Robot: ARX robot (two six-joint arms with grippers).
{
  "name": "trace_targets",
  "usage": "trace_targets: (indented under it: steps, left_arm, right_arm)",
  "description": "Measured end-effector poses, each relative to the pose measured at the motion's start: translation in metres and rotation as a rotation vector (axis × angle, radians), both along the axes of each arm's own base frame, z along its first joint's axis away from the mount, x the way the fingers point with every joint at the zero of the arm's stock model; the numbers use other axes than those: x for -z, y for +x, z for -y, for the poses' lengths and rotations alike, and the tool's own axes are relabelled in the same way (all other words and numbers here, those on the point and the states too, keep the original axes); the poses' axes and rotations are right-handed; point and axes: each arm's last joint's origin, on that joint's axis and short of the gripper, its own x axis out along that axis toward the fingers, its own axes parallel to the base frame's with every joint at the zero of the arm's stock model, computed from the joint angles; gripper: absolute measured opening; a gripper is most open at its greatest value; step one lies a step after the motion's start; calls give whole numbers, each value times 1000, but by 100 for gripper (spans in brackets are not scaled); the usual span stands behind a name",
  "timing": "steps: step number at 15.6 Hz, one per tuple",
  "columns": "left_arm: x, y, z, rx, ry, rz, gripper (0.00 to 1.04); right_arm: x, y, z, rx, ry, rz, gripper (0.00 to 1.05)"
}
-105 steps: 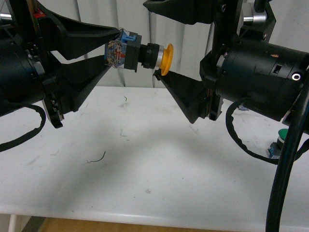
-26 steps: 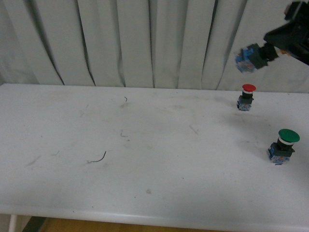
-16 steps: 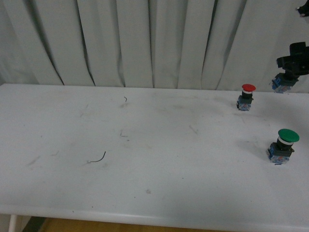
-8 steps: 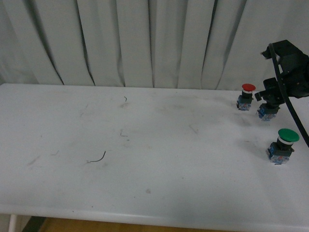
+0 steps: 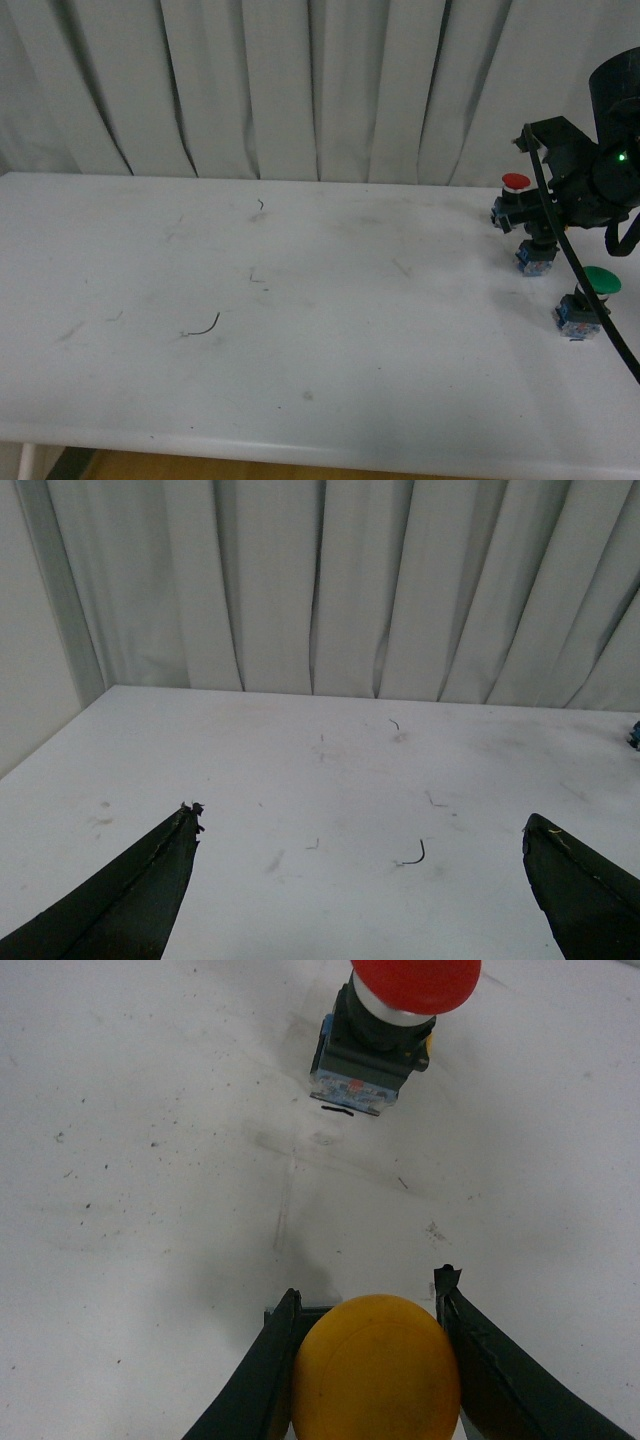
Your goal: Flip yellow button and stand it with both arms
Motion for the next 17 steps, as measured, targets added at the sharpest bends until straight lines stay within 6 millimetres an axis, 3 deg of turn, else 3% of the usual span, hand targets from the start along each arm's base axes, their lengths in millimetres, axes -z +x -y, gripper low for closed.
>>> trace_targets:
  steps: [14, 17]
  left_arm:
    - [0, 0, 0, 0, 0, 0, 98]
    - [0, 0, 0, 0, 0, 0, 98]
  right_arm:
    - [4, 2, 0, 102, -4, 25, 36]
    - [4, 2, -1, 105, 5, 25, 82]
